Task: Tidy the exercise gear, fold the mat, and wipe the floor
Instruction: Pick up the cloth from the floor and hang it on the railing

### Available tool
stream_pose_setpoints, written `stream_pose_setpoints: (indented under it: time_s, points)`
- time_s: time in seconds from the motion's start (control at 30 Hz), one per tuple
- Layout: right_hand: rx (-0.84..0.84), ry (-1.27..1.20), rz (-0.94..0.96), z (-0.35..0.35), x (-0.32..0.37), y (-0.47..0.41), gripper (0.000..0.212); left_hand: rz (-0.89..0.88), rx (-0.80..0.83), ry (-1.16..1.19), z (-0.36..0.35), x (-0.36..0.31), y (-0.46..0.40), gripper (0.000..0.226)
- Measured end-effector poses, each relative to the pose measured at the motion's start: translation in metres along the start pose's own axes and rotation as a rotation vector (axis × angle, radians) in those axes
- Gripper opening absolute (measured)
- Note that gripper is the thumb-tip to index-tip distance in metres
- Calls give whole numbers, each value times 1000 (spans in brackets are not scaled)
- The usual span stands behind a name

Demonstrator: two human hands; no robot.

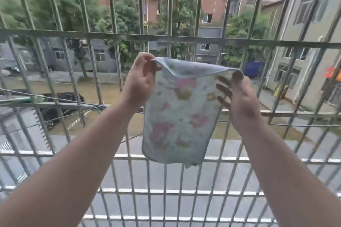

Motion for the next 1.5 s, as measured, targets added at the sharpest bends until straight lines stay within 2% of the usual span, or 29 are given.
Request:
stream_pose_setpoints:
  time_s: [0.07, 0.17, 0.27, 0.33, 0.5, 0.6, 0.73, 0.87, 0.97, 1.03, 1.17, 1.33, 1.37, 1.43, 1.5]
  points:
    - [-21, 76, 50, -4, -7, -14, 42, -53, 41, -90, -7, 15, -9, 27]
    - [-3, 245, 105, -13, -31, -31, 39, -52, 213, -276, -29, 48, -6, 51]
    - [15, 312, 107, -26, -60, -35, 23, 40, 338, -463, -44, 84, 2, 69]
    - [10, 361, 151, -32, -73, -36, 21, 135, 387, -515, -50, 106, 6, 76]
    - [85, 568, 25, -31, -98, -37, 52, 252, 485, -597, -59, 146, 14, 87]
    - [183, 778, -116, -27, -122, -31, 72, 316, 581, -627, -63, 165, 29, 99]
    - [307, 938, -212, -24, -151, -21, 92, 397, 696, -680, -61, 184, 50, 113]
    - [466, 1224, -260, -20, -177, -17, 103, 400, 847, -912, -61, 195, 60, 104]
    - [519, 1317, -229, -19, -179, -21, 99, 432, 878, -890, -62, 200, 59, 88]
    - [548, 1337, -193, -18, -179, -24, 88, 460, 868, -887, -60, 205, 59, 74]
    - [563, 1443, -92, -14, -184, -23, 38, 402, 915, -974, -63, 203, 60, 50]
    - [520, 1476, 17, -14, -180, -13, 29, 280, 846, -1068, -62, 192, 70, 16]
    - [535, 1492, 29, -15, -178, -12, 28, 270, 829, -1053, -61, 189, 73, 18]
    - [582, 1471, 18, -17, -176, -8, 37, 284, 820, -982, -60, 182, 77, 36]
    - [571, 1315, -28, -15, -167, -5, 51, 341, 812, -844, -61, 174, 78, 45]
Point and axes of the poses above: each hand's wrist, its own y-axis away from the middle knuckle, its own z-axis out of the back of the hand, x = y × z, the point moved 9 cm from there along -y, towards the middle knuckle, and after that the axes turned 2 degrees about y, right-handed, at the moved point
